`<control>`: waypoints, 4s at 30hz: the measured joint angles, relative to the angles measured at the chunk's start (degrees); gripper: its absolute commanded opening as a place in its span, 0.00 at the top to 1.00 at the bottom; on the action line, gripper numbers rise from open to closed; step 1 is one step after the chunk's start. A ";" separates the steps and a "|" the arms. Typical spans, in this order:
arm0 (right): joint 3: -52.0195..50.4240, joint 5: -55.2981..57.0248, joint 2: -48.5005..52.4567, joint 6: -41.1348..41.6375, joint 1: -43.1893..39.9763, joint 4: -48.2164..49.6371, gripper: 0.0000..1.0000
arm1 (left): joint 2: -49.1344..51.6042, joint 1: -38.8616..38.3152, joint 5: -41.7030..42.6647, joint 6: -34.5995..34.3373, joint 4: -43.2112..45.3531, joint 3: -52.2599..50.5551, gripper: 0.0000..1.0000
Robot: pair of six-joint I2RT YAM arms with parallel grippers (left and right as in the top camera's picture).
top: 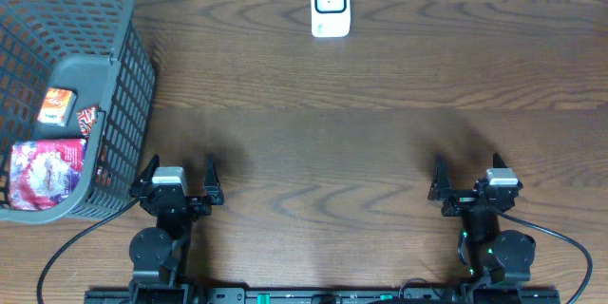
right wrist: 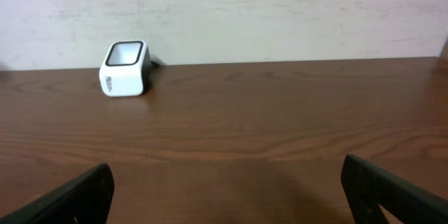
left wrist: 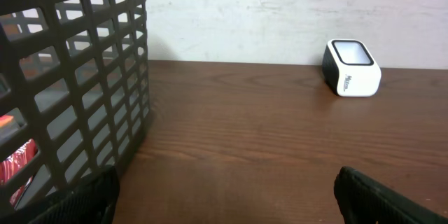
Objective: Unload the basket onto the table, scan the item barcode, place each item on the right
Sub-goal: 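Raise the left gripper and swing it toward the grey basket, then reach into the basket and grasp the purple-red floral bag with left gripper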
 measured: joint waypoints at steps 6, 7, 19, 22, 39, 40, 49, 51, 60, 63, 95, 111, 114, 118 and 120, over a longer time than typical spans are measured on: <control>0.00 0.00 0.00 0.00 0.00 0.00 0.01 | 0.00 0.00 0.00 0.00 0.00 0.00 0.02; 0.00 0.00 0.00 0.00 0.00 0.02 0.01 | 0.00 0.00 0.00 0.00 0.00 0.00 0.02; 0.00 0.00 0.00 0.02 0.00 0.00 0.01 | 0.00 0.00 0.04 -0.02 0.15 0.00 0.02; 0.00 0.00 0.00 0.00 0.00 0.02 0.01 | 0.00 0.00 1.09 -0.15 0.07 0.02 0.02; -0.04 0.00 0.00 0.00 0.00 0.02 0.01 | 0.07 0.00 17.88 -5.49 30.03 0.98 0.02; -0.04 0.00 0.00 0.00 0.00 0.02 0.01 | 0.17 0.00 17.88 -5.66 29.81 1.97 0.02; -0.04 -0.02 0.00 0.02 0.00 -0.02 0.01 | 13.35 0.00 15.65 -5.90 25.09 20.15 0.02; -0.04 0.00 0.00 0.00 0.00 0.00 0.01 | 19.06 0.00 15.23 -5.88 21.62 26.56 0.02; -0.04 0.00 0.00 0.02 0.00 0.00 0.01 | 46.80 0.57 7.19 -2.75 -7.06 63.28 0.02; -0.04 0.00 0.00 0.02 0.00 0.02 0.01 | 56.22 3.13 2.21 -0.52 -20.33 76.83 0.02; -0.04 0.00 0.00 0.00 0.00 0.02 0.01 | 87.45 36.87 -16.41 -27.50 -53.77 91.03 0.02; -0.04 0.00 0.00 0.02 0.00 0.02 0.01 | 100.98 36.94 -23.21 -46.21 -60.48 88.83 0.02; -0.04 0.00 0.00 0.00 0.00 0.02 0.01 | 103.69 36.92 -23.32 -46.56 -60.35 88.65 0.02; -0.04 0.00 0.00 0.00 0.00 0.02 0.01 | 106.57 36.92 -23.37 -46.56 -60.92 88.59 0.02; -0.04 0.00 0.00 0.02 0.00 0.02 0.01 | 107.43 36.92 -23.41 -46.56 -60.94 88.52 0.02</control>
